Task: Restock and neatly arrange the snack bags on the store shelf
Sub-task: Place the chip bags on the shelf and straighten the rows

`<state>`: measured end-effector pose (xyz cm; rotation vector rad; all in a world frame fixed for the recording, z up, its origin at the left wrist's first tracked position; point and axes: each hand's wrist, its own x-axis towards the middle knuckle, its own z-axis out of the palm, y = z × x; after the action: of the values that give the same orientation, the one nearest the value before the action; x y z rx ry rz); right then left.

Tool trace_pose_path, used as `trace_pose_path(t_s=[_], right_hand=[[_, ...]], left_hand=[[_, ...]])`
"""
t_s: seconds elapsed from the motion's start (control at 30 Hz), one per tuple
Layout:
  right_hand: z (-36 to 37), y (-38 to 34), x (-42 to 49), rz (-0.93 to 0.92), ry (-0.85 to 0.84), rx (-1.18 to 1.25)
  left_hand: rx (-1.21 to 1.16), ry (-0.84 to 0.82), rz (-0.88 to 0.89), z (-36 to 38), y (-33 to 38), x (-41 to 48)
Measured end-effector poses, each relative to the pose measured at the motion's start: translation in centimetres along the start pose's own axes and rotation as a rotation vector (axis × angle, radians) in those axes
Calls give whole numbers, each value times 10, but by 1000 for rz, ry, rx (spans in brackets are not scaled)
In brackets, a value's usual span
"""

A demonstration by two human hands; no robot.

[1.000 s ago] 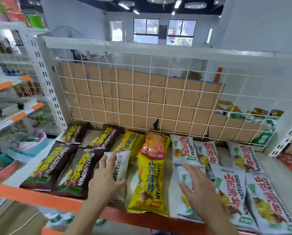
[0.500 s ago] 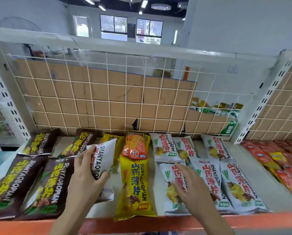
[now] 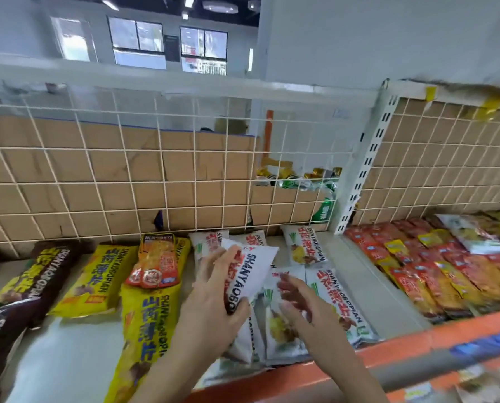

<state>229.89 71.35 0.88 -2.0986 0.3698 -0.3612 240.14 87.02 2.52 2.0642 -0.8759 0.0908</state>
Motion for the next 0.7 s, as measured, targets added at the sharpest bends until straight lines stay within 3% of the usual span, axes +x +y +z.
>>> trace_pose_path(t_s=[0.27, 0.4, 0.53, 0.7], right_hand=[[-54, 31, 37, 66, -10, 393], [-80, 50, 51, 100, 18, 406], [-104, 76, 70, 128, 126, 377], [-144, 116, 102, 204, 239, 340]], left_hand=[[-19, -212, 16, 81, 49, 30], [-97, -372, -54, 107, 67, 45], [-125, -394, 38, 127, 78, 58], [115, -335, 12, 151, 75, 74]])
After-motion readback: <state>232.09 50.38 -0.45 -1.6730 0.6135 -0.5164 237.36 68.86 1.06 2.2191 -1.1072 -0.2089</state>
